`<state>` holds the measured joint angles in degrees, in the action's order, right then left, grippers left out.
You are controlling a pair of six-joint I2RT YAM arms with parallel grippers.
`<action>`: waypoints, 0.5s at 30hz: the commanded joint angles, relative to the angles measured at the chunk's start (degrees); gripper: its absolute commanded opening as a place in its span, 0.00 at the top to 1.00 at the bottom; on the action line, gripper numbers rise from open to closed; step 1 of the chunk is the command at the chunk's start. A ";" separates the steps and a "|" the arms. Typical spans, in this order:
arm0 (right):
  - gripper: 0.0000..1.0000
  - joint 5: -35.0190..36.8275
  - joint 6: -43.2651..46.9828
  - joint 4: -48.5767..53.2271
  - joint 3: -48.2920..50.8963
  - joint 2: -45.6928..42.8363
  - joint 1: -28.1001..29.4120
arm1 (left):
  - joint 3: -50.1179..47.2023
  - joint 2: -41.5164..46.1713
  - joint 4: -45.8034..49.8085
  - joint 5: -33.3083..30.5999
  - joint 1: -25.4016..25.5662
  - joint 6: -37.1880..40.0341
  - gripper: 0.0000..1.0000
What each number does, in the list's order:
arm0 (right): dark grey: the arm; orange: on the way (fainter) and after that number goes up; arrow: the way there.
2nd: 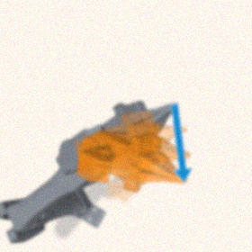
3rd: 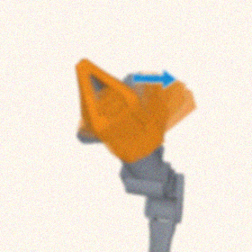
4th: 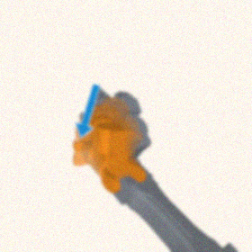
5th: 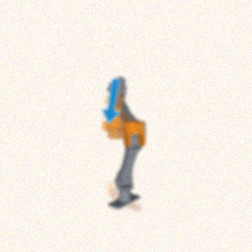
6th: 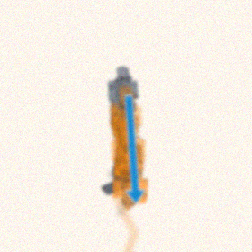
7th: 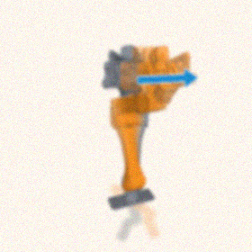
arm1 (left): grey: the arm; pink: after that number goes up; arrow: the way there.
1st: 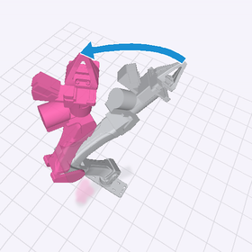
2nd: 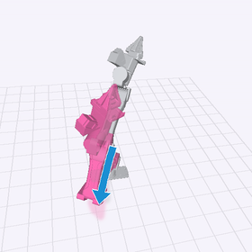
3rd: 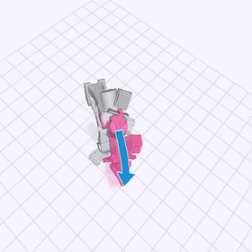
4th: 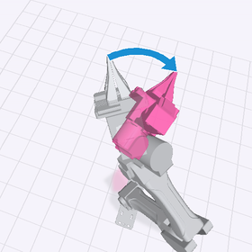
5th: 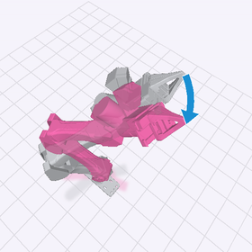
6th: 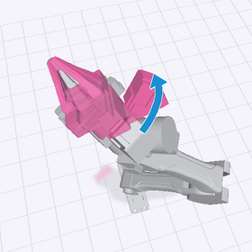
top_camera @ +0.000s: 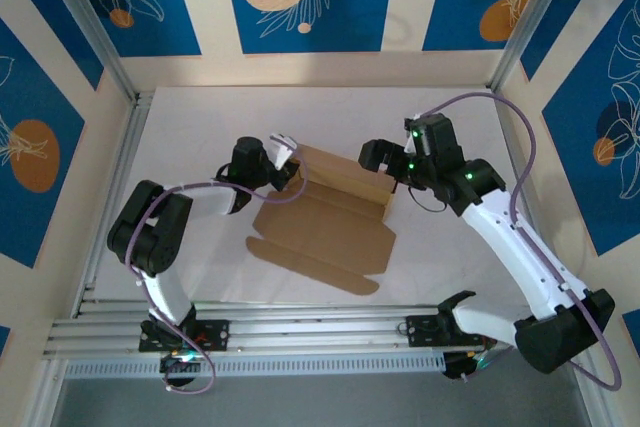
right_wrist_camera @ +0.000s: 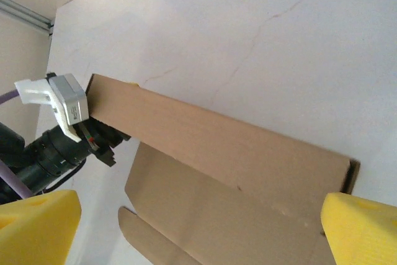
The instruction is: Fold the paper box
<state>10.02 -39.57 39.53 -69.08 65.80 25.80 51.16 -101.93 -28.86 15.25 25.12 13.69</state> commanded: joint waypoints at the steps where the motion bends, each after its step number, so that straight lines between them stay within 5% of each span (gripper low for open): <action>1: 0.01 -1.69 3.27 -1.88 -1.70 2.41 -0.14 | 1.31 -0.28 0.79 4.11 -0.26 2.56 0.91; 7: 0.08 -9.55 7.99 0.19 -10.75 17.84 -2.64 | 1.18 -1.33 -0.15 6.06 -0.25 4.48 0.94; 15: 0.11 -26.66 4.24 -4.97 -13.88 35.41 -2.48 | 0.98 -3.09 -4.58 0.64 -0.25 -3.80 1.00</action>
<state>-7.22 -33.52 36.27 -82.50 99.02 23.51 51.16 -103.63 -31.00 17.74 25.12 12.84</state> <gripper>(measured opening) 0.894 0.151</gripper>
